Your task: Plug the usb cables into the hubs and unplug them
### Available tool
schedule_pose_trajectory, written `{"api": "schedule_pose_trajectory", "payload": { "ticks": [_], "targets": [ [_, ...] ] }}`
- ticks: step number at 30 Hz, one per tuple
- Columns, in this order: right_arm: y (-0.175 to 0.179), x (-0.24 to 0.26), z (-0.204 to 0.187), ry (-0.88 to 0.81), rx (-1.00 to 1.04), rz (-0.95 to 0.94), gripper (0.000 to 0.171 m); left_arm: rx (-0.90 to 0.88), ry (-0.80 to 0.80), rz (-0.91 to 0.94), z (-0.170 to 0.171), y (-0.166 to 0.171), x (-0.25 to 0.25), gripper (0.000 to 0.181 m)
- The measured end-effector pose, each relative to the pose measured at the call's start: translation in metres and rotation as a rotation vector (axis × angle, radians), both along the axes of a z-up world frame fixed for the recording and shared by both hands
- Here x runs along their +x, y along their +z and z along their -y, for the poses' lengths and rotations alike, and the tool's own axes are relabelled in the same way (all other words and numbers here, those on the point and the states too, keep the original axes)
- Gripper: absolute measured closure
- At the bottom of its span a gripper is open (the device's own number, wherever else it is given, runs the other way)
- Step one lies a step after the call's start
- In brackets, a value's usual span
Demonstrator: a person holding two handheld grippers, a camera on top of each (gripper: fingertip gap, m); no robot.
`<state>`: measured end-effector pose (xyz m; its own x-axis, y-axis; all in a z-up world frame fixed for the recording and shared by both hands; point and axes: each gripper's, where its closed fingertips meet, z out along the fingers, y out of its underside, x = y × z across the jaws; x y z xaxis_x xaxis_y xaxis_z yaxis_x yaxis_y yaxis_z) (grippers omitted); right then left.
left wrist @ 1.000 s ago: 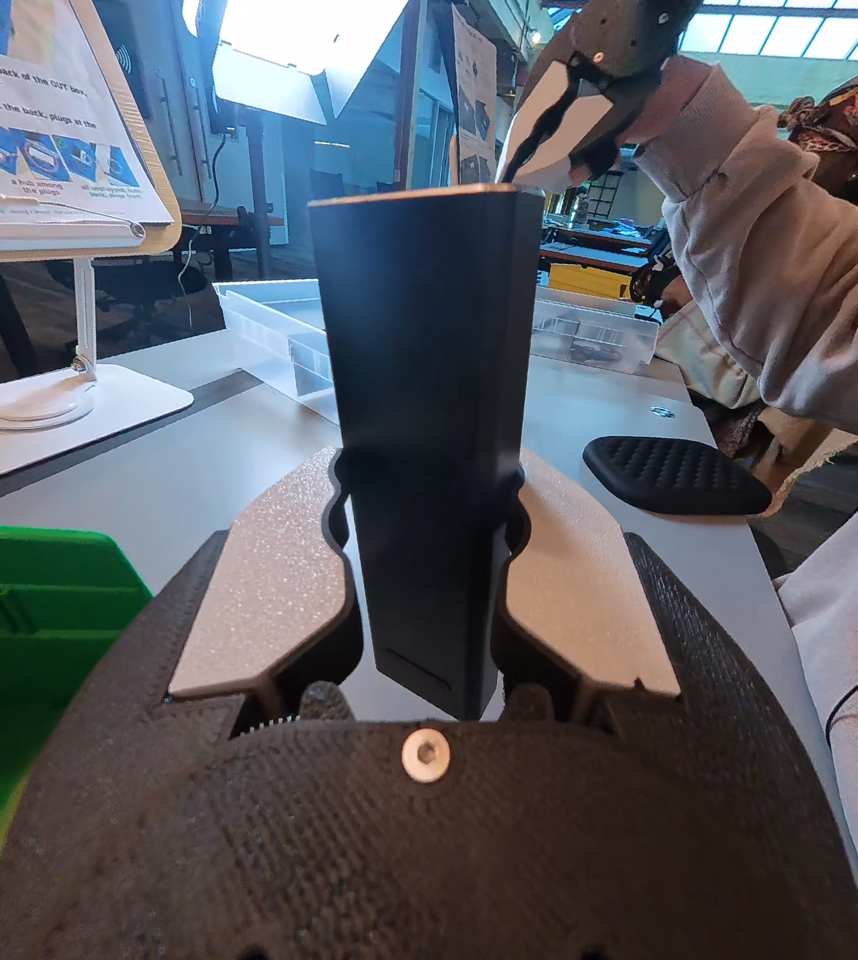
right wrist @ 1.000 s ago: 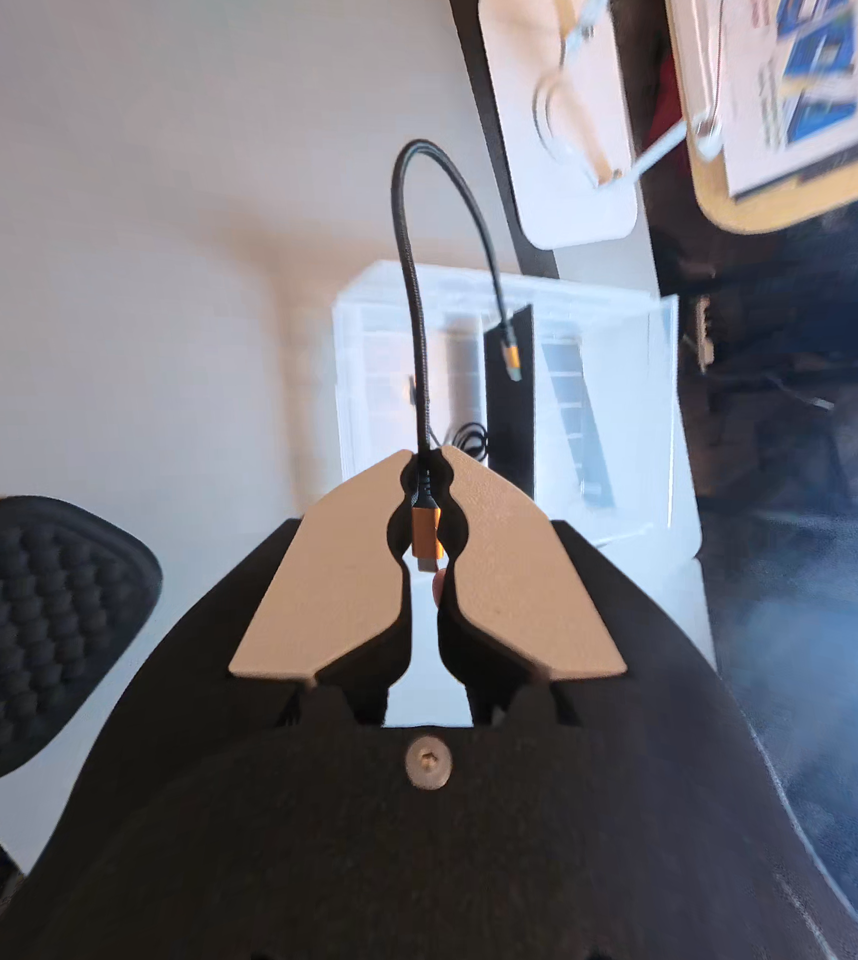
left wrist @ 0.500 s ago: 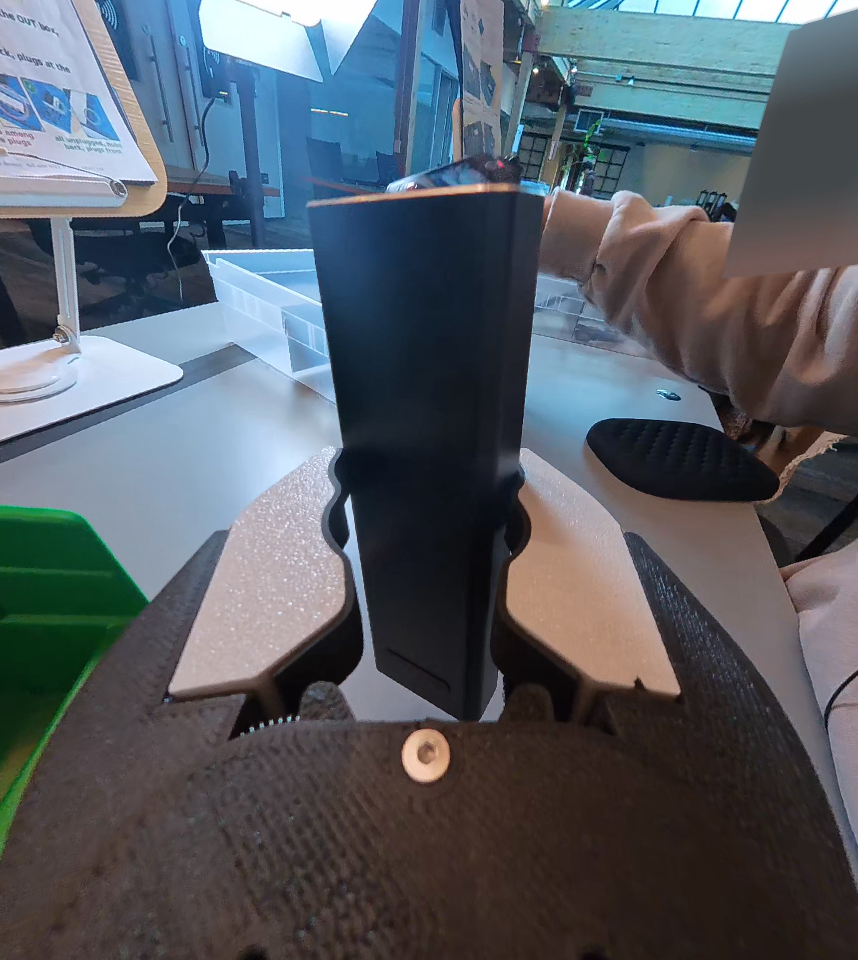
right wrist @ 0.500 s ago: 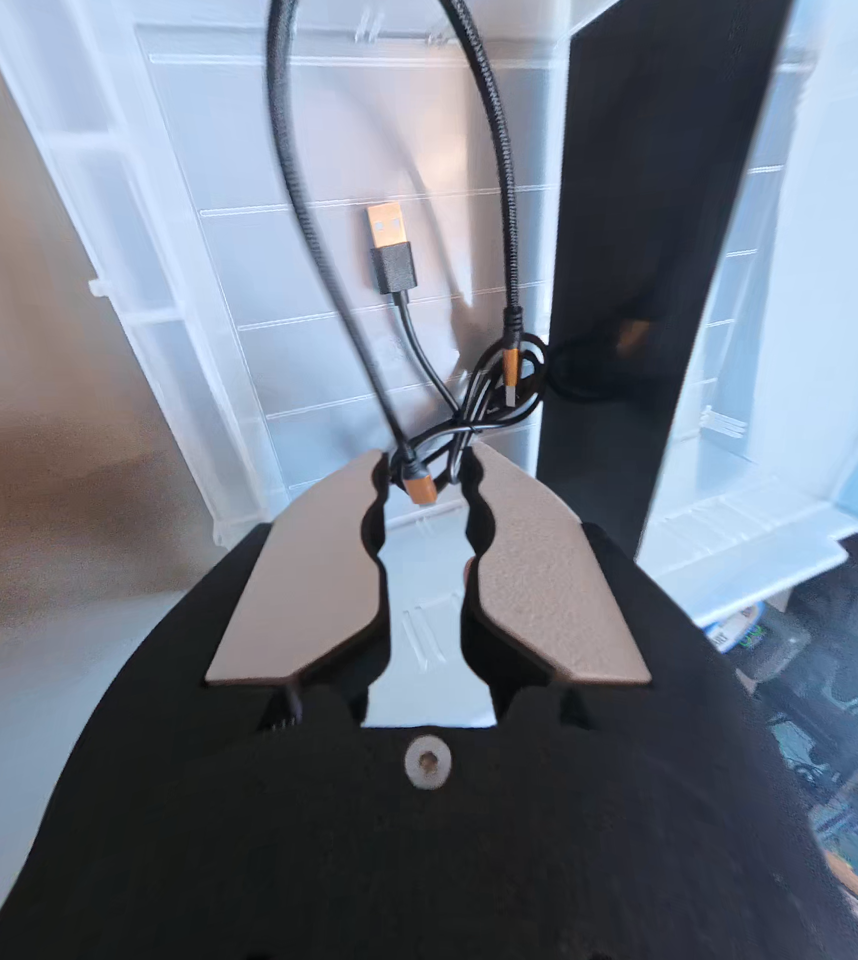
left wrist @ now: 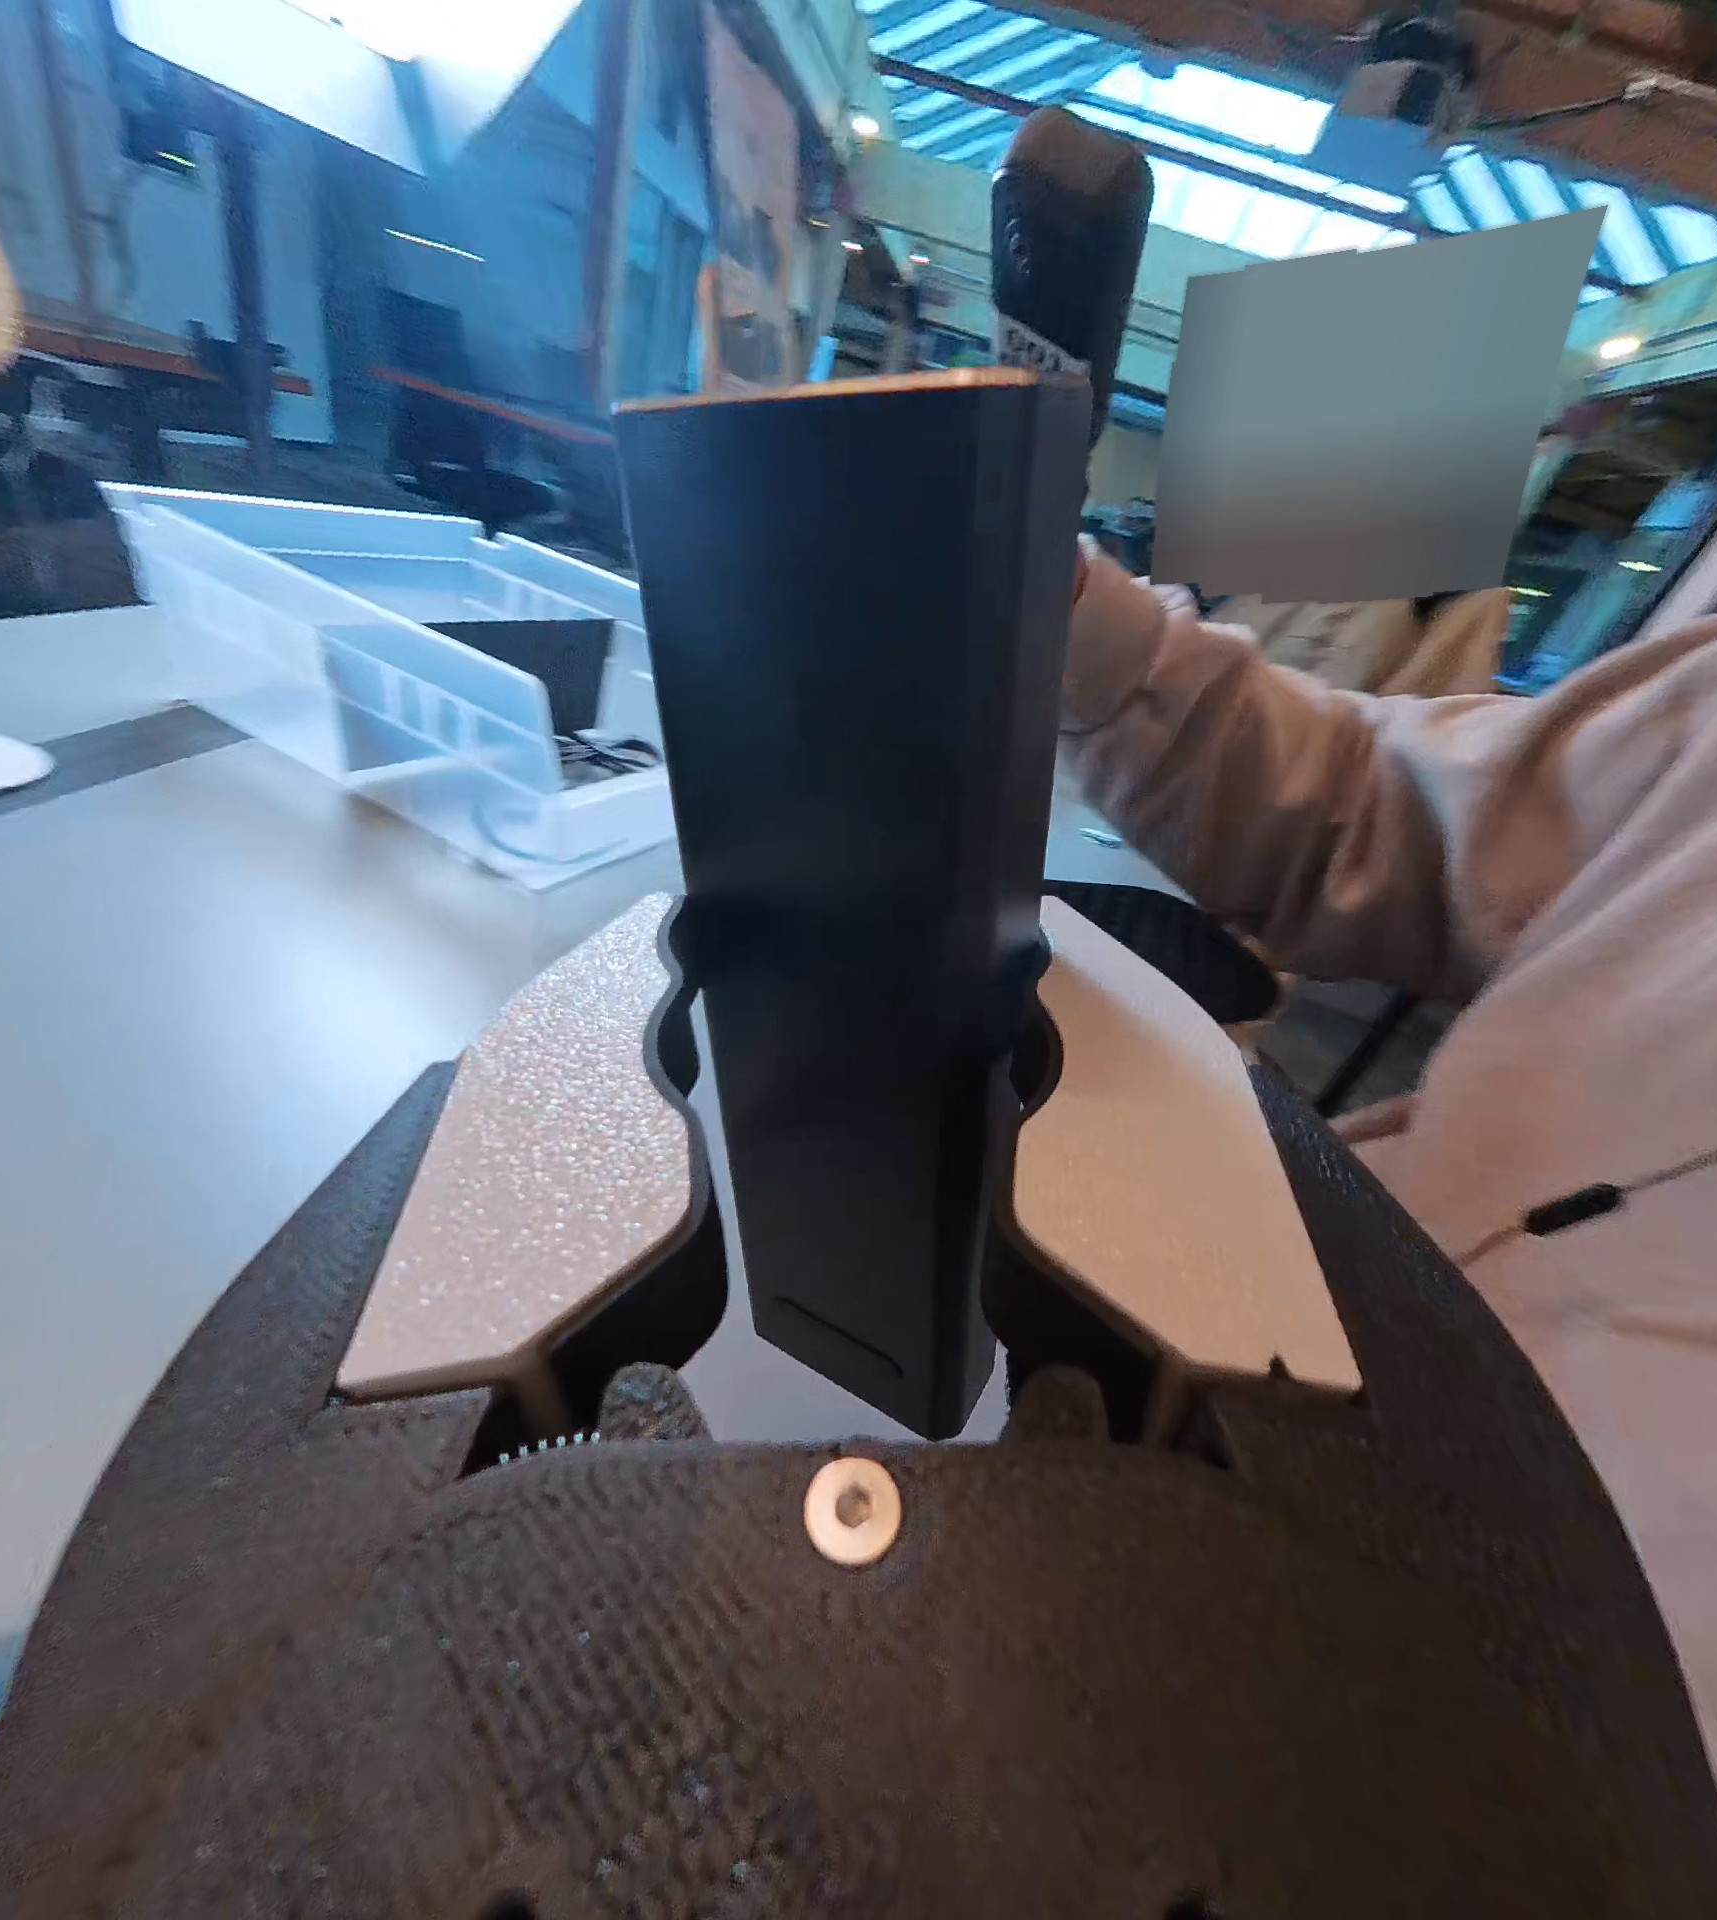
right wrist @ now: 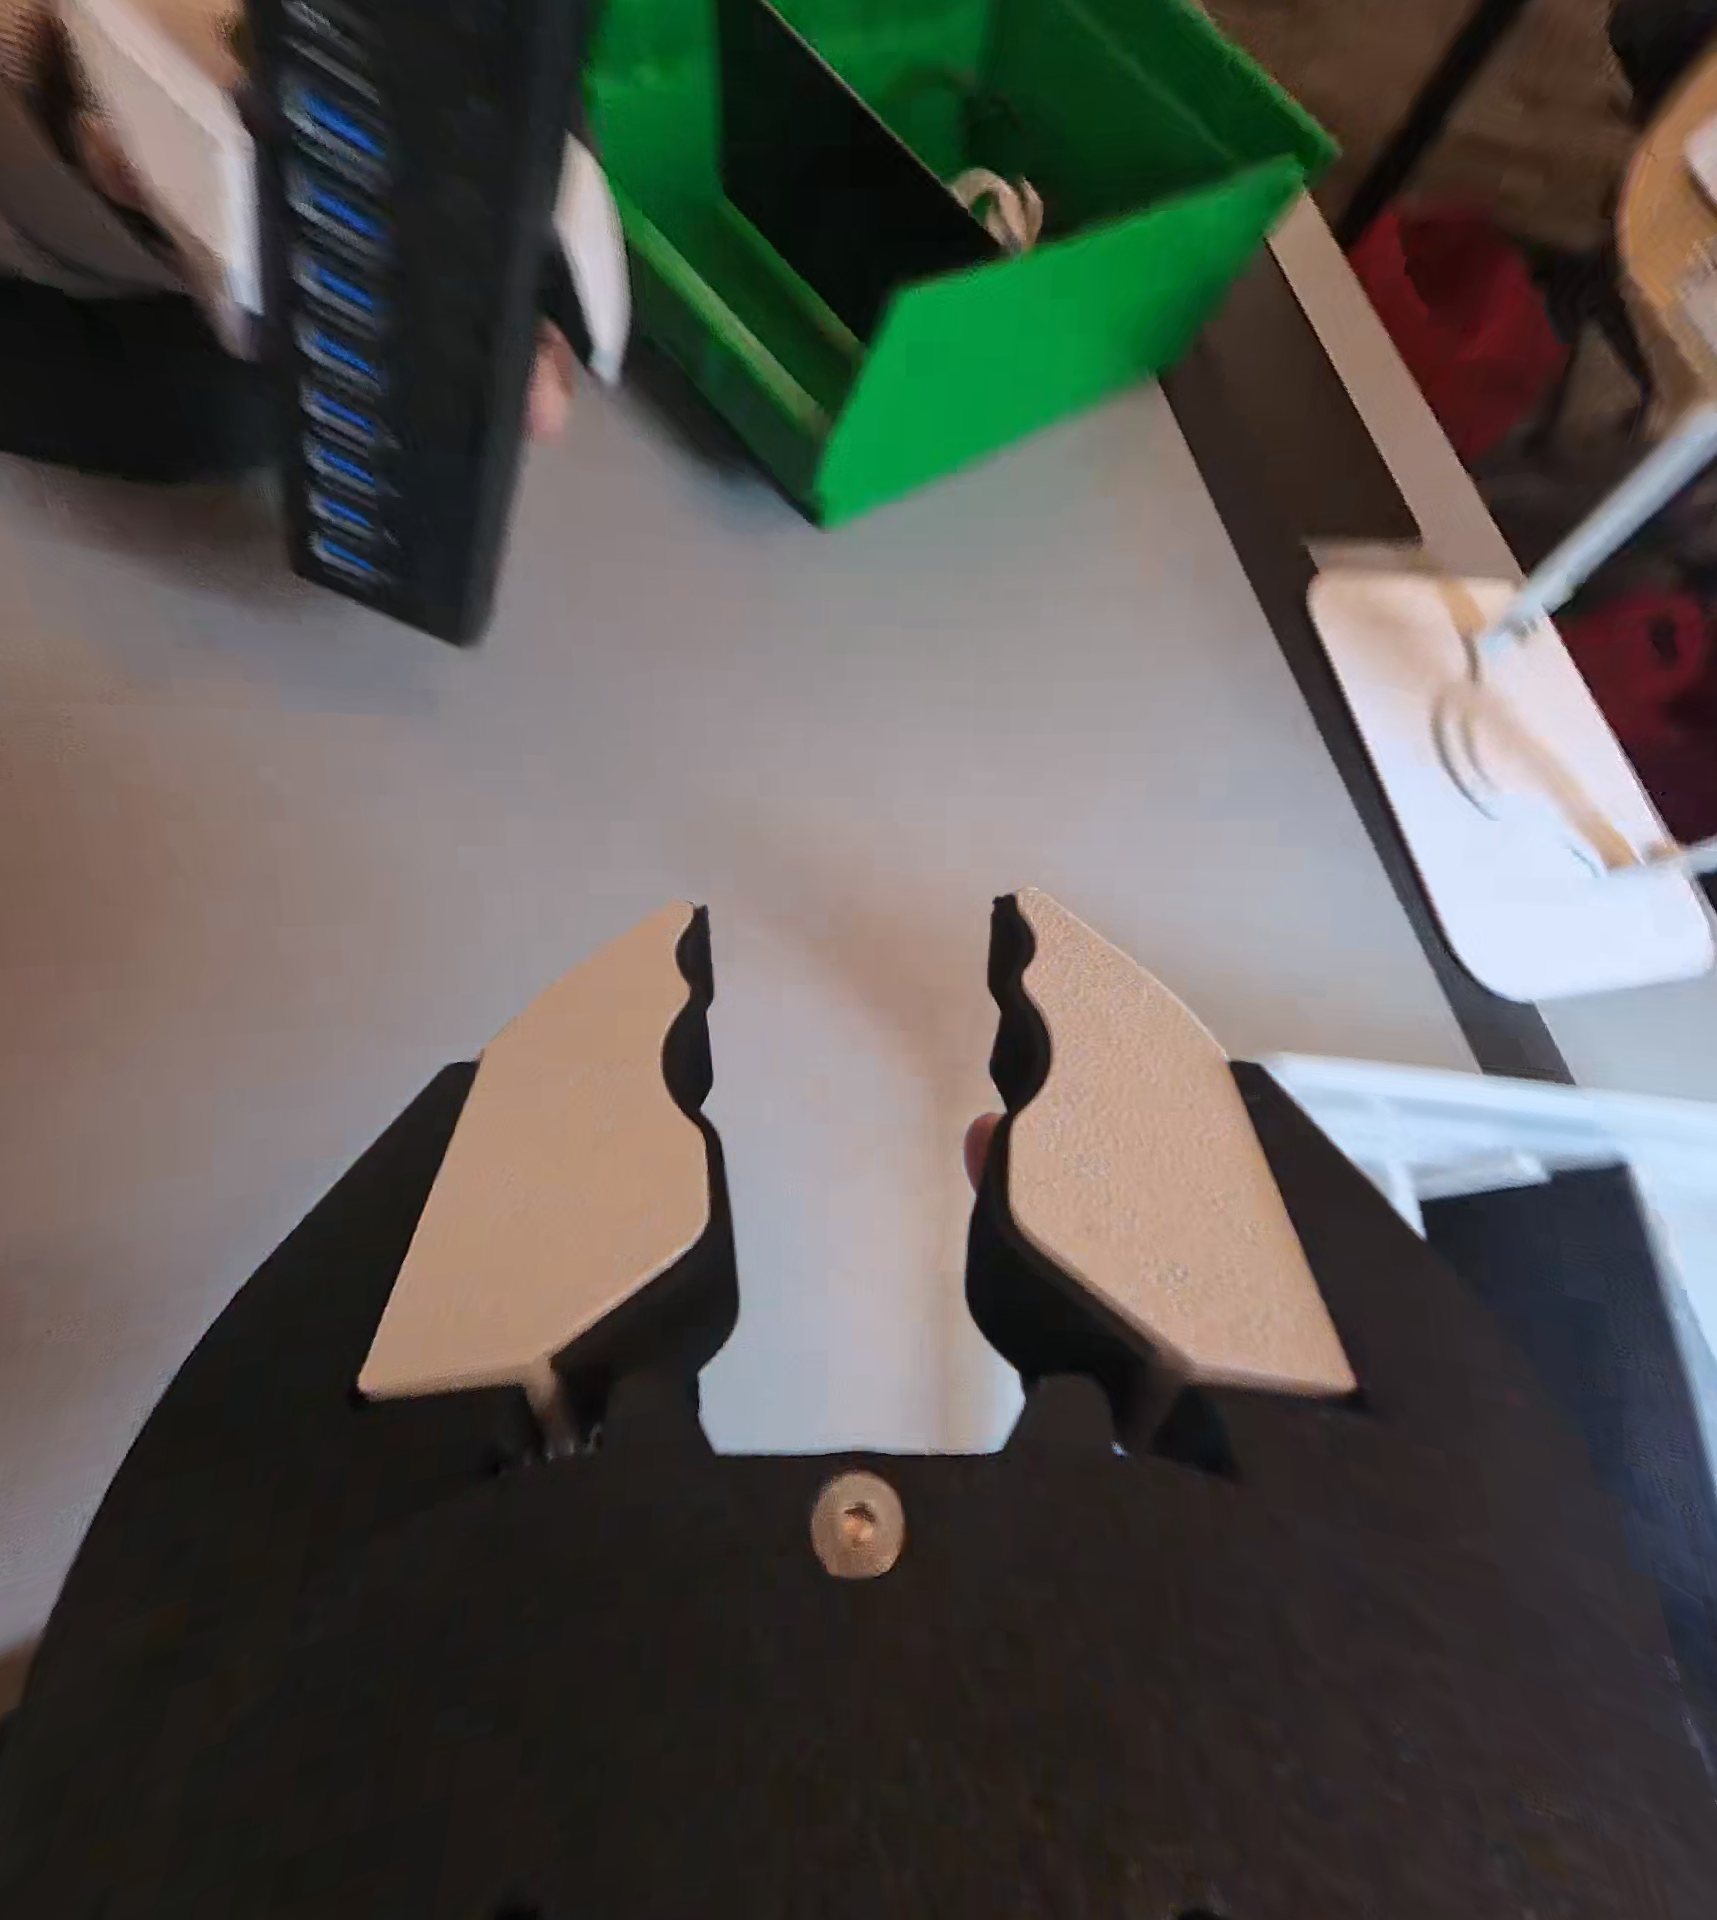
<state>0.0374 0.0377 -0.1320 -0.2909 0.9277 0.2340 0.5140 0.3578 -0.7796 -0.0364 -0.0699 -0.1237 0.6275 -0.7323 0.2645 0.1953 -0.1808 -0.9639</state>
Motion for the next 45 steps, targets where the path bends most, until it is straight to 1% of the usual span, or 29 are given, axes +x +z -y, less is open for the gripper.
{"api": "schedule_pose_trajectory", "payload": {
  "ticks": [2, 4, 7, 10, 11, 12, 13, 15, 17, 19, 21, 23, 25, 27, 29, 30, 31, 33, 35, 39, 41, 43, 45],
  "targets": [
    [0.002, -0.007, 0.034, 0.097, 0.0, -0.034, 0.119, -0.024, -0.105, 0.016, 0.01, -0.002, 0.016, 0.122],
    [0.01, -0.01, 0.064, 0.215, 0.012, -0.039, 0.115, -0.083, -0.23, 0.02, 0.021, -0.009, 0.035, 0.122],
    [0.021, -0.013, 0.099, 0.381, 0.023, 0.029, 0.105, -0.18, -0.393, 0.017, 0.038, -0.023, 0.064, 0.122],
    [0.013, -0.013, 0.127, 0.529, 0.037, 0.177, 0.1, -0.244, -0.505, -0.005, 0.053, -0.033, 0.091, 0.122],
    [0.006, -0.01, 0.137, 0.58, 0.044, 0.239, 0.103, -0.254, -0.539, -0.021, 0.058, -0.037, 0.099, 0.122],
    [-0.002, -0.007, 0.147, 0.64, 0.057, 0.284, 0.113, -0.259, -0.564, -0.044, 0.063, -0.04, 0.106, 0.122],
    [-0.006, 0.001, 0.159, 0.721, 0.046, 0.325, 0.134, -0.261, -0.579, -0.073, 0.067, -0.043, 0.109, 0.122],
    [-0.007, 0.006, 0.164, 0.747, 0.057, 0.352, 0.141, -0.233, -0.576, -0.118, 0.07, -0.047, 0.11, 0.122],
    [0.004, 0.005, 0.153, 0.698, 0.039, 0.312, 0.143, -0.211, -0.515, -0.06, 0.061, -0.035, 0.101, 0.123],
    [0.022, 0.009, 0.132, 0.635, -0.014, 0.283, 0.143, -0.177, -0.435, 0.026, 0.048, -0.016, 0.084, 0.127],
    [0.044, 0.012, 0.096, 0.521, -0.024, 0.218, 0.143, -0.099, -0.279, 0.035, 0.03, -0.002, 0.057, 0.123],
    [0.066, 0.019, 0.043, 0.358, -0.031, 0.157, 0.143, -0.003, -0.073, 0.041, 0.011, 0.013, 0.019, 0.124],
    [0.09, 0.027, -0.023, 0.139, -0.045, 0.061, 0.143, 0.033, 0.037, 0.078, 0.003, 0.024, -0.012, 0.13],
    [0.113, 0.039, -0.098, -0.125, -0.047, -0.056, 0.143, 0.033, 0.077, 0.112, 0.001, 0.028, -0.03, 0.134],
    [0.126, 0.056, -0.174, -0.439, -0.107, -0.145, 0.144, 0.034, 0.117, 0.111, -0.003, 0.026, -0.038, 0.136],
    [0.126, 0.066, -0.209, -0.581, -0.146, -0.175, 0.144, 0.032, 0.118, 0.102, -0.004, 0.024, -0.037, 0.137],
    [0.12, 0.075, -0.237, -0.686, -0.179, -0.183, 0.143, 0.027, 0.111, 0.09, -0.005, 0.021, -0.034, 0.137],
    [0.098, 0.085, -0.279, -0.836, -0.278, -0.165, 0.143, 0.017, 0.098, 0.053, -0.007, 0.014, -0.026, 0.138],
    [0.07, 0.083, -0.302, -0.923, -0.406, -0.141, 0.143, 0.007, 0.084, 0.012, -0.007, 0.006, -0.019, 0.138],
    [0.025, 0.056, -0.319, -1.001, -0.658, -0.154, 0.143, 0.01, 0.094, -0.046, -0.008, -0.002, -0.017, 0.139],
    [0.005, 0.045, -0.325, -1.04, -0.716, -0.134, 0.143, 0.007, 0.099, -0.045, -0.009, -0.003, -0.018, 0.14],
    [-0.014, 0.04, -0.332, -1.092, -0.725, -0.085, 0.143, -0.001, 0.099, -0.034, -0.009, -0.004, -0.019, 0.14],
    [-0.021, 0.041, -0.34, -1.139, -0.761, -0.093, 0.143, -0.004, 0.1, -0.035, -0.009, -0.005, -0.02, 0.14]
  ]
}}
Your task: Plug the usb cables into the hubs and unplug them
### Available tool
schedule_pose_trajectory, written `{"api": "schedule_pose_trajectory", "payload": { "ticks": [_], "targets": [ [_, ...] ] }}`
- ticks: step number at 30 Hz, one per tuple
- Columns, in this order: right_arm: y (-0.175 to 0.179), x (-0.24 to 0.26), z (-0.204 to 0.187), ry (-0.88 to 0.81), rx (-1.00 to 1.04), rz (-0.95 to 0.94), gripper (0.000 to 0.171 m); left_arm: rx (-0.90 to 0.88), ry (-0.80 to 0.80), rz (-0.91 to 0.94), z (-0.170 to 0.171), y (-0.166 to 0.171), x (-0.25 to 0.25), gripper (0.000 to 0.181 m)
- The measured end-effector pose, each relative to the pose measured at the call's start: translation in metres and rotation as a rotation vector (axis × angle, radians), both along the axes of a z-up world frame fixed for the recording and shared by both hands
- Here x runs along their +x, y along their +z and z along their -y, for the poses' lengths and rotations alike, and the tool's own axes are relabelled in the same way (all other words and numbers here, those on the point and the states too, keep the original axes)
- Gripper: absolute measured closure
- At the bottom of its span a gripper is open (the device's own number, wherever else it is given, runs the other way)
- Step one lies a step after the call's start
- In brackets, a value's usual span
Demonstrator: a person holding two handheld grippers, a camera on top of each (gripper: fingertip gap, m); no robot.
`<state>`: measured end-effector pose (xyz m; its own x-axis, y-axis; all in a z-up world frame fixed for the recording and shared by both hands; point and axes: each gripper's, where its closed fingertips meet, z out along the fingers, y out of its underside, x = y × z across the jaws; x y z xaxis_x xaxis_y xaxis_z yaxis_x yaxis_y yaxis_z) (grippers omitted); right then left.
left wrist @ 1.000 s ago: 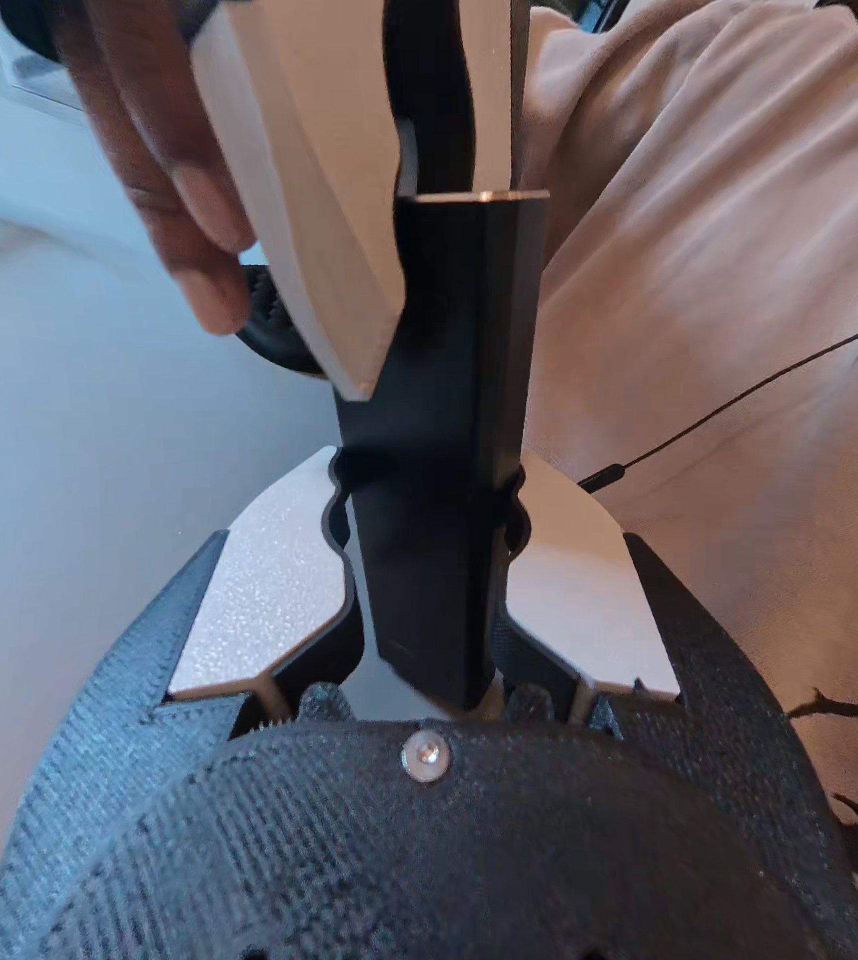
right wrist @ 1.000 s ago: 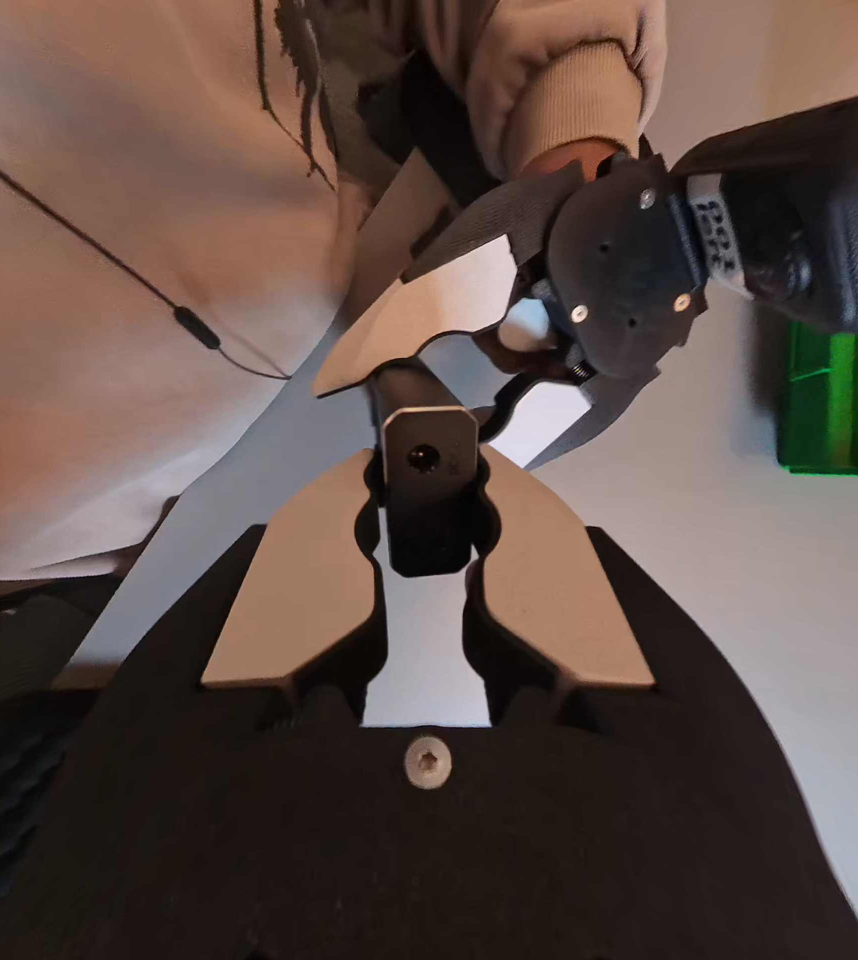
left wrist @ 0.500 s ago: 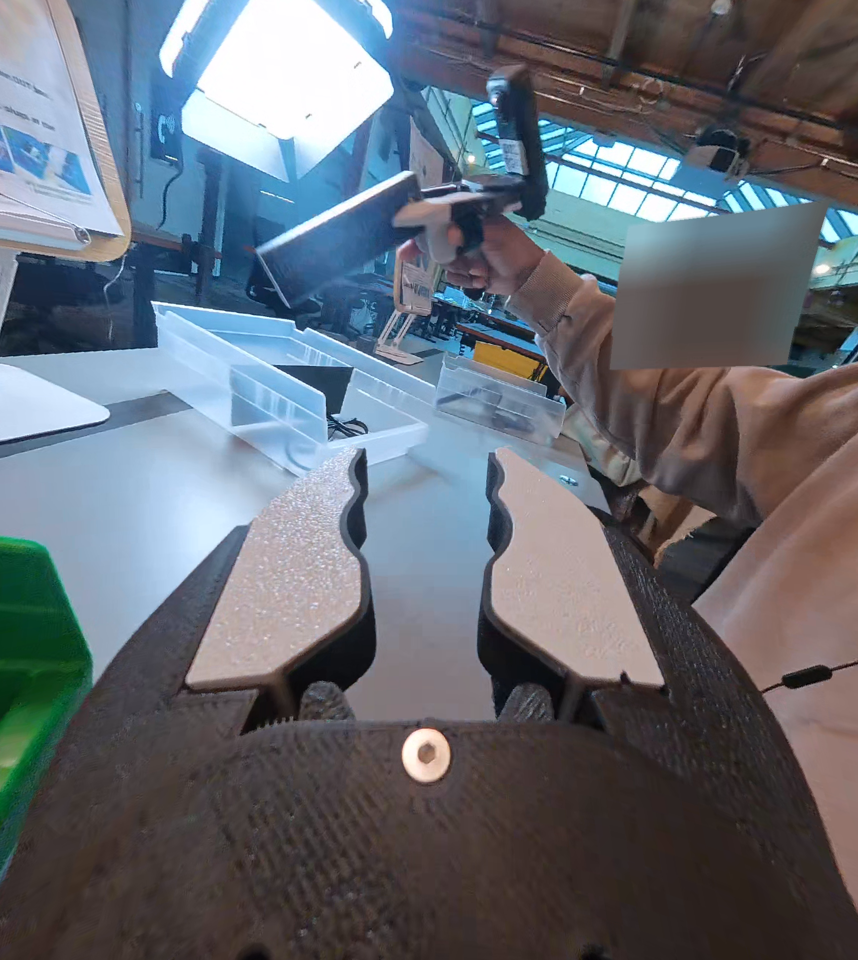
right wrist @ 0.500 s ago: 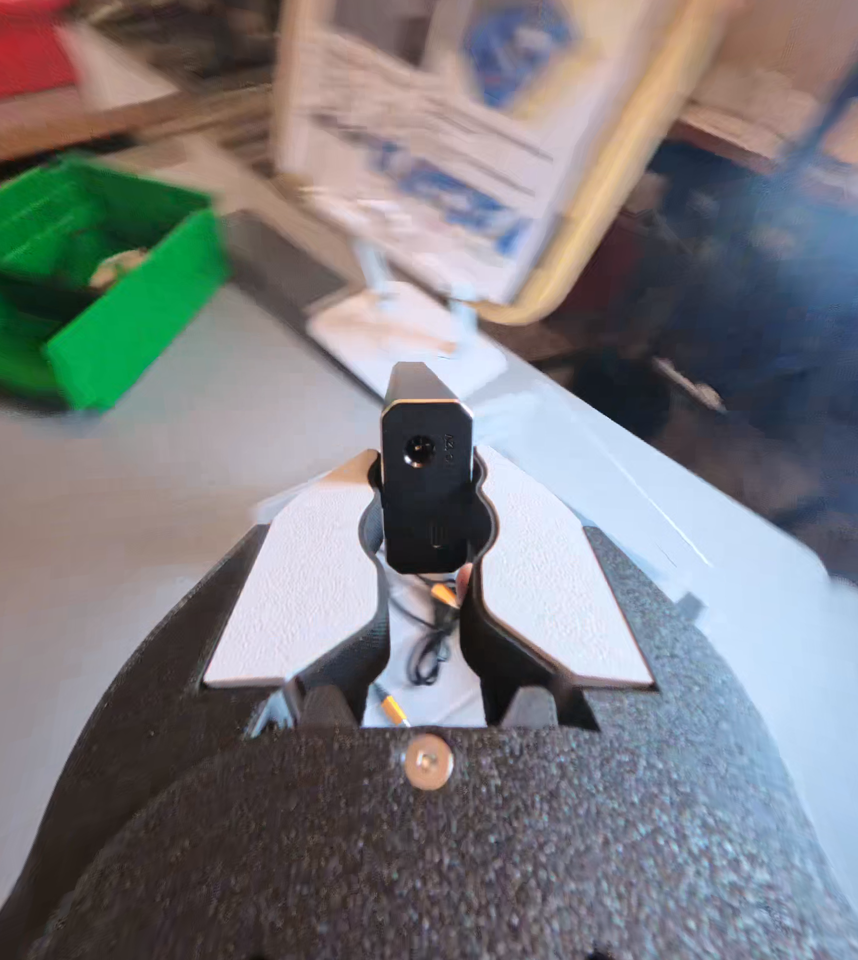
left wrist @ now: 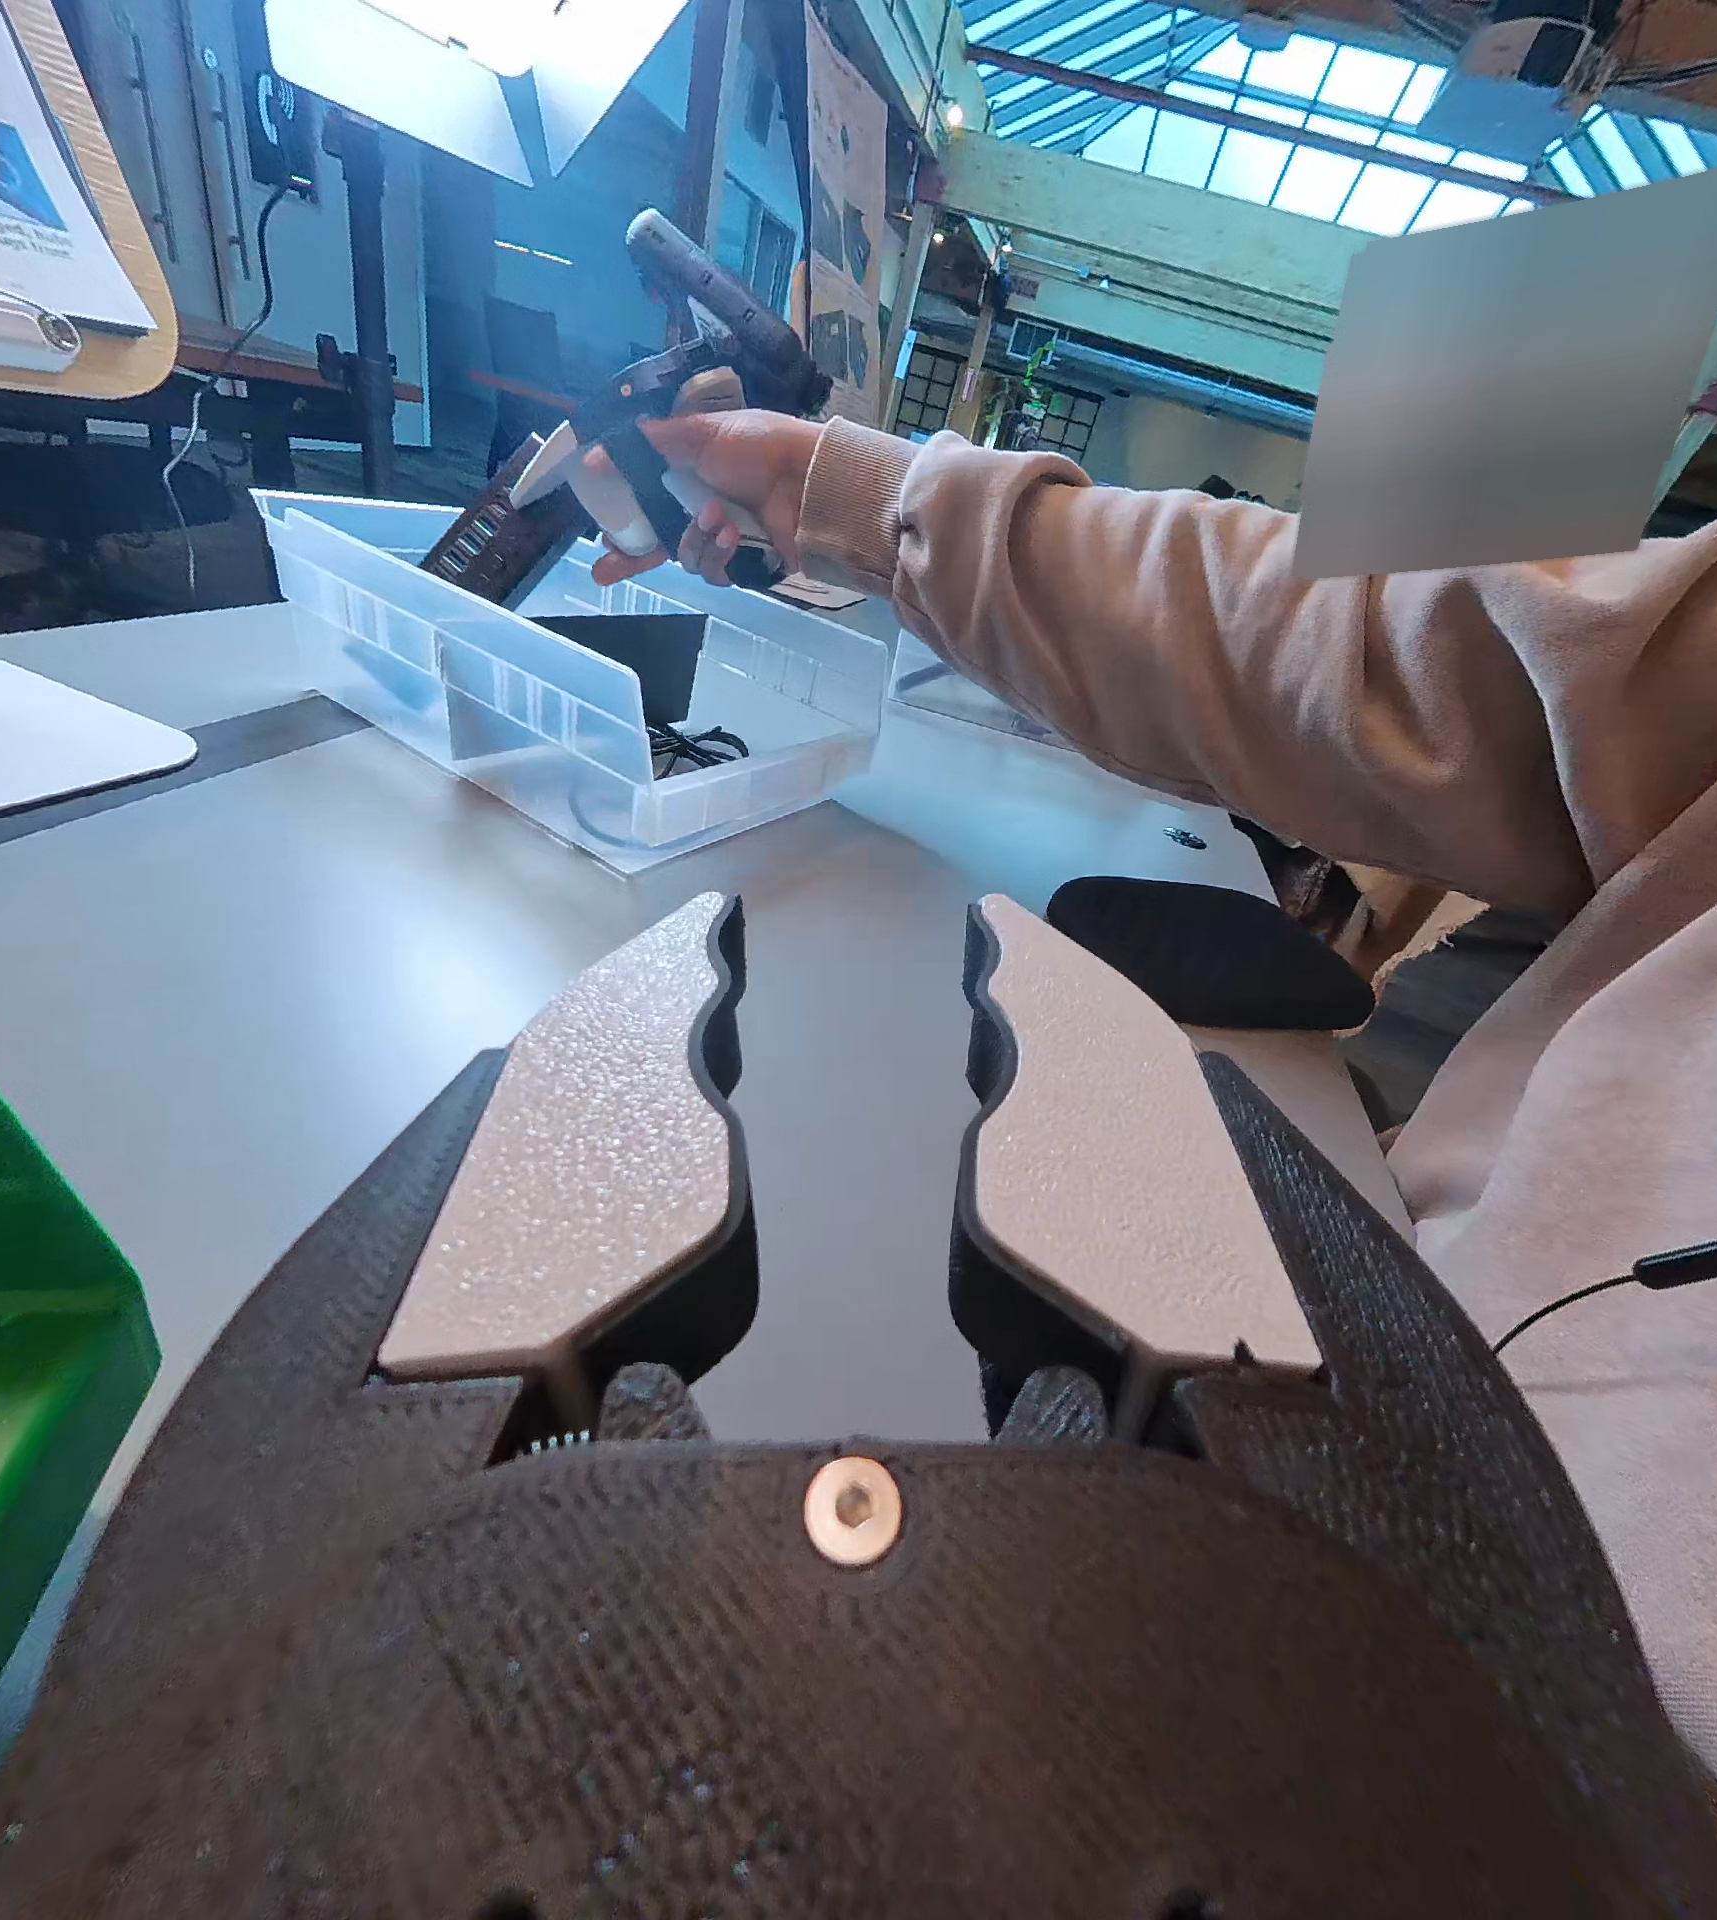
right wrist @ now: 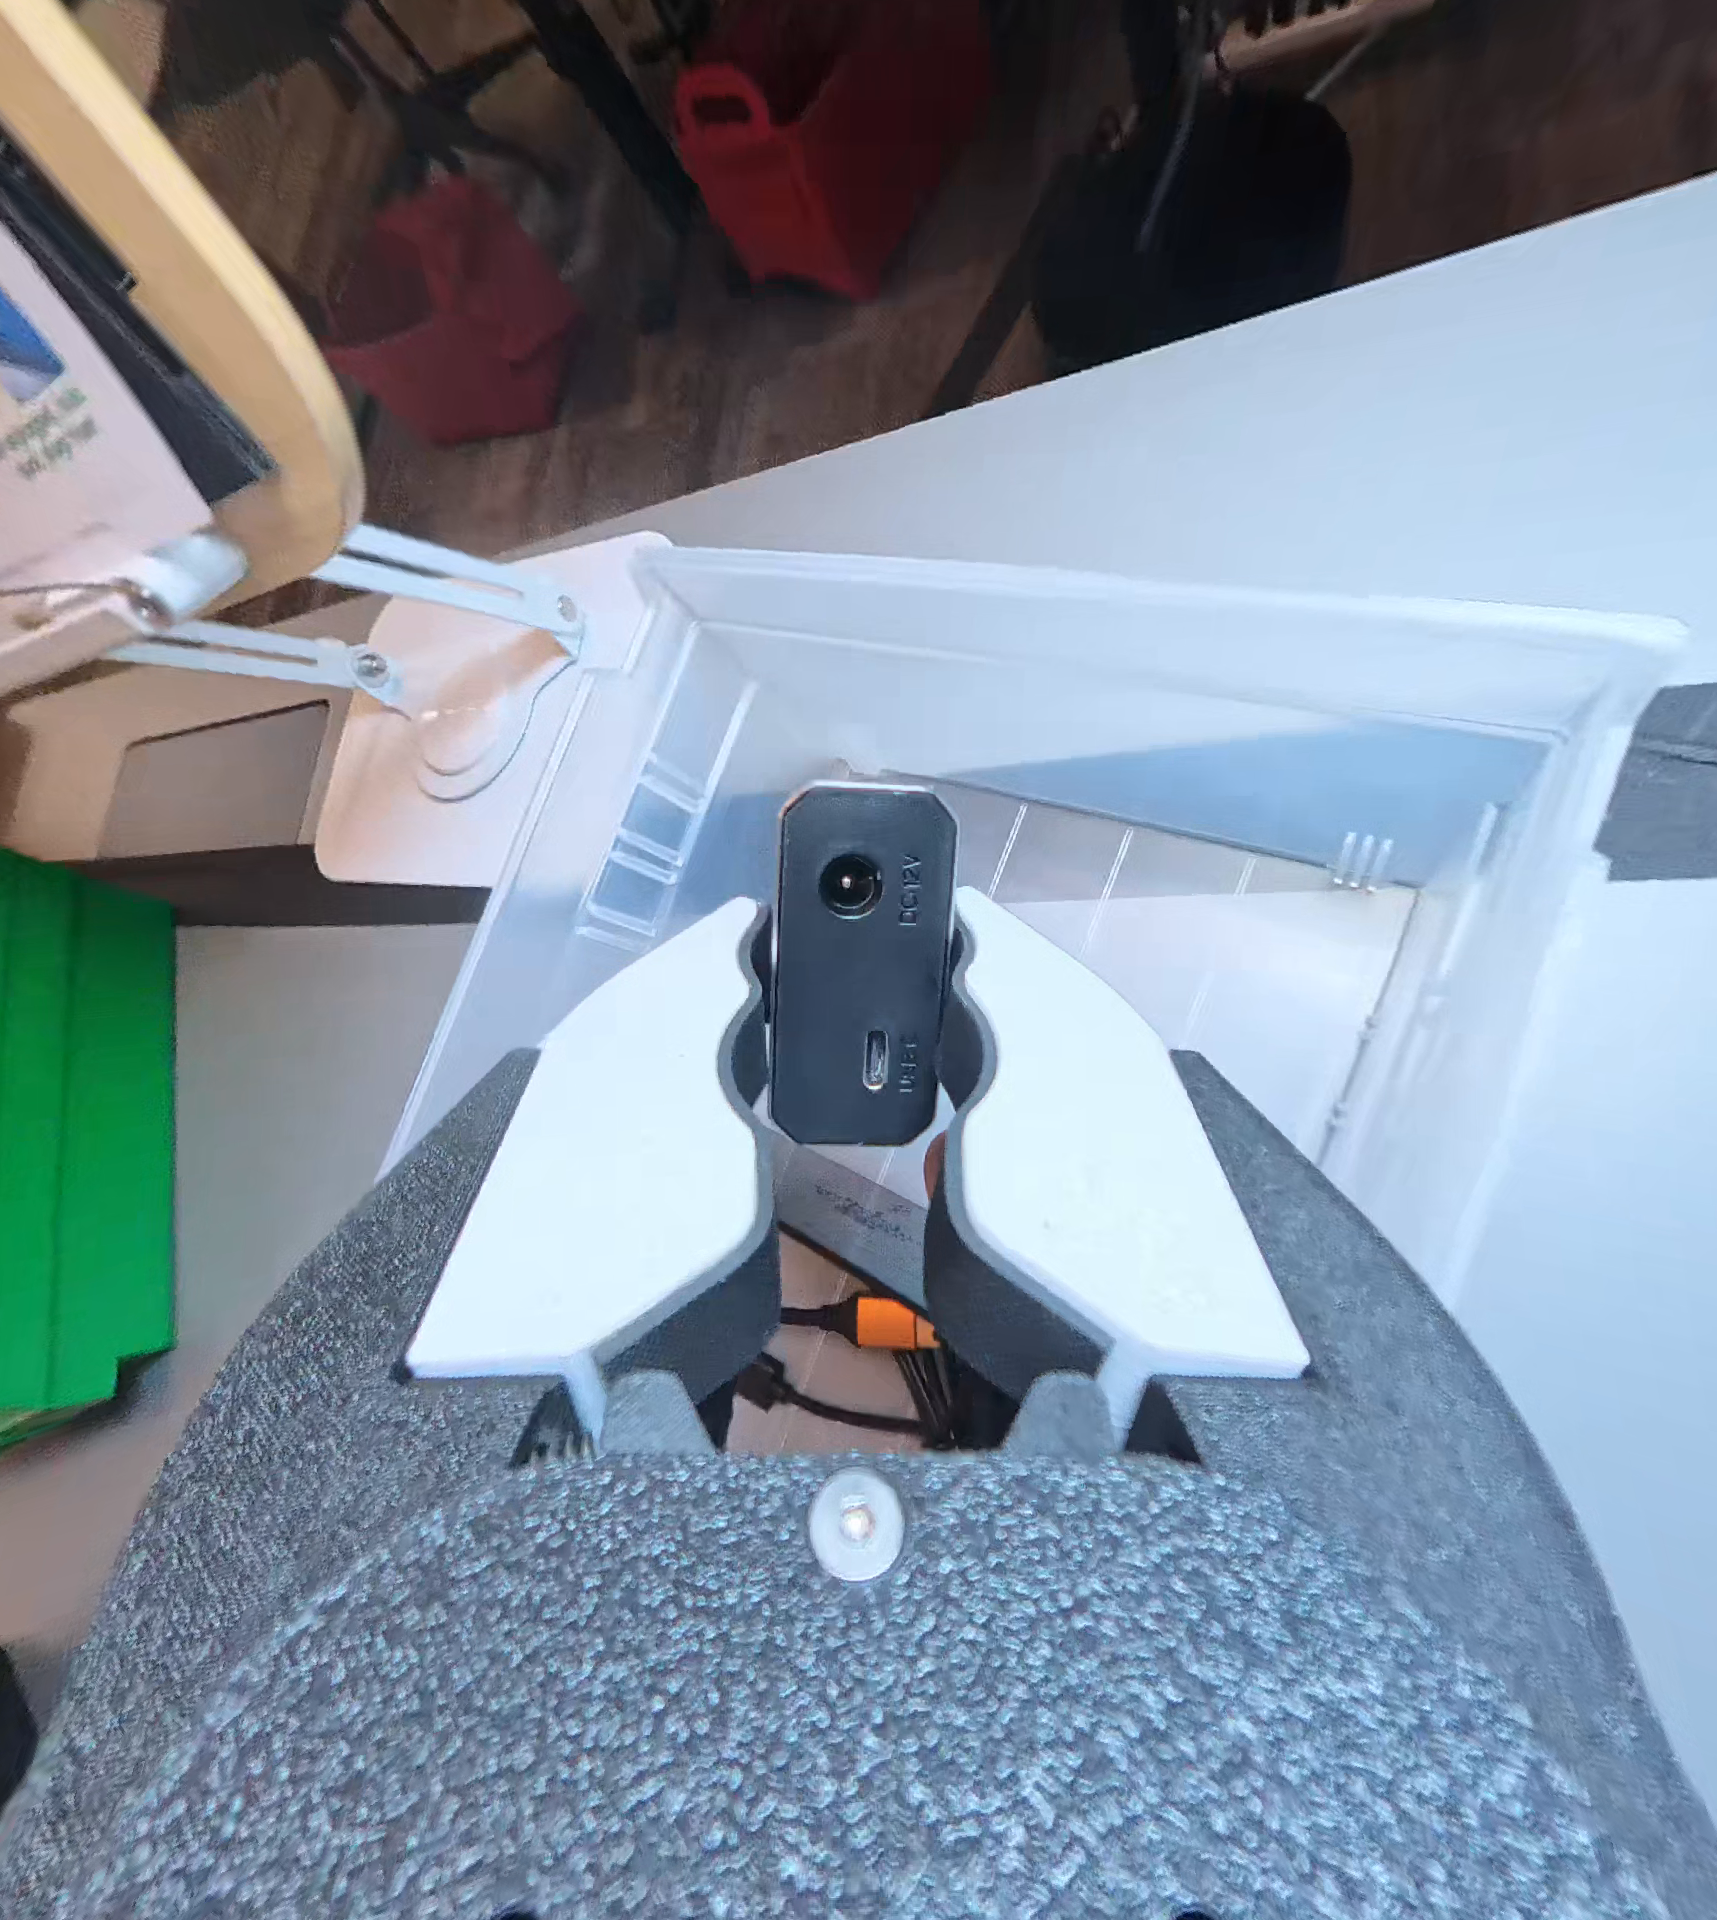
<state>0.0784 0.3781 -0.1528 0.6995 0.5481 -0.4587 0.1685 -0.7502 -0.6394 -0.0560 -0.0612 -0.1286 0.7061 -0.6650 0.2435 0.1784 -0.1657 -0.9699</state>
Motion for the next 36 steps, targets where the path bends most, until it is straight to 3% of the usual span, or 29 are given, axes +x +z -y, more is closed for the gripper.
{"api": "schedule_pose_trajectory", "payload": {
  "ticks": [8, 16, 22, 26, 32, 36],
  "targets": [
    [-0.028, 0.028, -0.01, -0.016, -0.02, 0.298, 0.122, -0.011, -0.022, -0.021, 0.0, -0.004, 0.006, 0.142],
    [-0.031, 0.038, -0.003, 0.139, 0.18, 0.656, 0.112, -0.017, -0.003, -0.035, -0.002, -0.008, 0.006, 0.142],
    [-0.028, 0.037, 0.005, 0.204, 0.324, 0.722, 0.112, -0.018, 0.003, -0.04, -0.003, -0.008, 0.005, 0.143],
    [0.004, 0.014, 0.026, 0.234, 0.456, 0.504, 0.115, -0.004, 0.026, -0.056, -0.004, -0.007, 0.001, 0.143],
    [0.082, -0.001, 0.119, 0.225, 0.71, -0.006, 0.12, 0.078, 0.202, -0.116, -0.008, 0.016, -0.037, 0.144],
    [0.075, 0.013, 0.188, 0.21, 0.765, -0.153, 0.122, 0.136, 0.39, -0.164, -0.005, 0.042, -0.084, 0.143]
  ]
}}
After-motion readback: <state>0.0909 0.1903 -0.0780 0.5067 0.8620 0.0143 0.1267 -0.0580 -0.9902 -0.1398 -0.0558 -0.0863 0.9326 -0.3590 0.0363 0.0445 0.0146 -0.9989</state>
